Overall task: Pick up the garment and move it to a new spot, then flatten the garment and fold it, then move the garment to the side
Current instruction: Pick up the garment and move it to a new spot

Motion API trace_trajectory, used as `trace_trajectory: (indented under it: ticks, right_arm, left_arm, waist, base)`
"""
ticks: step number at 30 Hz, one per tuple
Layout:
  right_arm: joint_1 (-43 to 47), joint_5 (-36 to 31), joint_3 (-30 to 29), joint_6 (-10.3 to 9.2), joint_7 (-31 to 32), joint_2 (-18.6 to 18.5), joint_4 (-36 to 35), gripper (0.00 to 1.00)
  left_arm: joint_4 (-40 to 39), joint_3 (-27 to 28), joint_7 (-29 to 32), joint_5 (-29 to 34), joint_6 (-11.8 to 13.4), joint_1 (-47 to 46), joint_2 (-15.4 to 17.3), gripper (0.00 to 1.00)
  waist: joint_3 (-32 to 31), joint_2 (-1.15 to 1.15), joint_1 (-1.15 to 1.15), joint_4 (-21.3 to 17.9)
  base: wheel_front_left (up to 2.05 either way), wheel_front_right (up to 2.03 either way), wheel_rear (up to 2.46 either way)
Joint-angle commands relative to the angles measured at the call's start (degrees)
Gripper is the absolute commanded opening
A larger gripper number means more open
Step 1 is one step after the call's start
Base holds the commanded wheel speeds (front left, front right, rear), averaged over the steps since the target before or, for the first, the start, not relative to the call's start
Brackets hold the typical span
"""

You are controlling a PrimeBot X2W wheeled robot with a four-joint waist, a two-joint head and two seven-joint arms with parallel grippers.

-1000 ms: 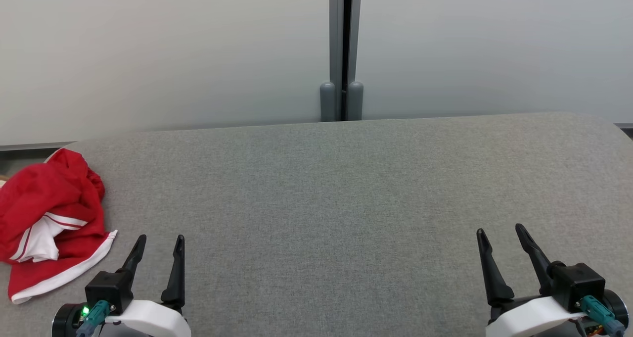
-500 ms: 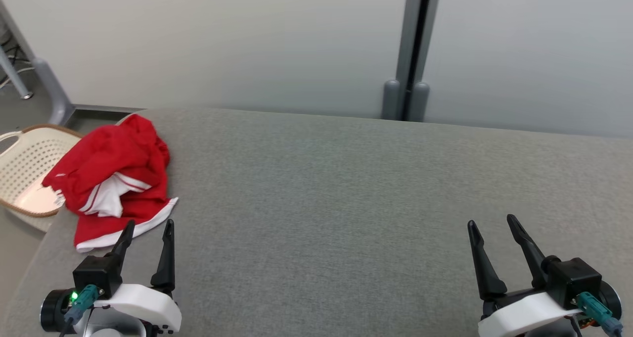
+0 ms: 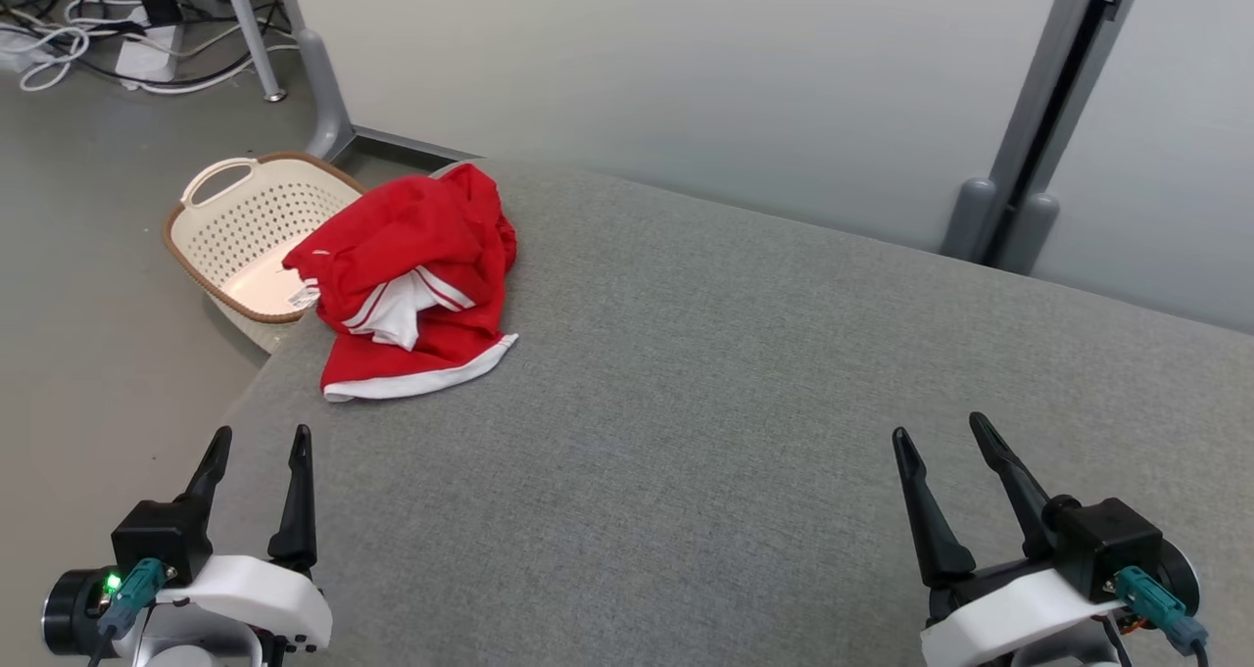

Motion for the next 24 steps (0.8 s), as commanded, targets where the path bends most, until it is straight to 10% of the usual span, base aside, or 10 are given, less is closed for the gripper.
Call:
trace_trajectory:
  ticks: [1,24]
  right_arm:
    - [-0.52,-0.06,-0.13,-0.02,0.15,-0.23,0.02,1.0]
    - [-2.85,-1.21,0.3,-0.02,3.06,-1.4,-2.57,1.0]
  left_arm:
    - [-0.36,-0.06,-0.11,0.16,0.37,-0.33,0.18,1.0]
    - [-0.04,-2.47,0.62,-1.44,-0.88,-7.61,0.46,1.0]
  waist:
    - [0.31,0.0,0.0,1.7]
    - [6.59,0.0,0.0,-0.14]
  base:
    - [0.0,0.0,0.0]
    - [0.0,0.0,0.0]
